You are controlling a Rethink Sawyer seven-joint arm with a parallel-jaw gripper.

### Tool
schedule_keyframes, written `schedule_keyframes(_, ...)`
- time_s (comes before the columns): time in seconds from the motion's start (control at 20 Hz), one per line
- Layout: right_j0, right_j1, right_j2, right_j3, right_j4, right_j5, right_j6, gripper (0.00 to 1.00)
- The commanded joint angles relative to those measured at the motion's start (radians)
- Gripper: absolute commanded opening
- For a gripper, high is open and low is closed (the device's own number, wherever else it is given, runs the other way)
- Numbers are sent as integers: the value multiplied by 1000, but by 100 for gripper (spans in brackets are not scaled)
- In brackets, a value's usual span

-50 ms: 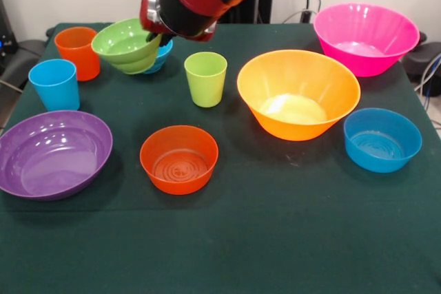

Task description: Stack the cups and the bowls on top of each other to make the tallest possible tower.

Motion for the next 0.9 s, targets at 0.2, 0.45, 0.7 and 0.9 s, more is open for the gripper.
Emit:
schedule_keyframes(0.2, 41, 57, 34, -93, -30, 132, 61, 0)
schedule_keyframes(0.45, 67, 61, 2, -104, -45, 135, 78, 0)
schedule_keyframes(0.7, 88, 50, -34, -100, -53, 121, 92, 0)
schedule_keyframes(0.9, 100, 39, -42, -95, -28, 122, 98, 0)
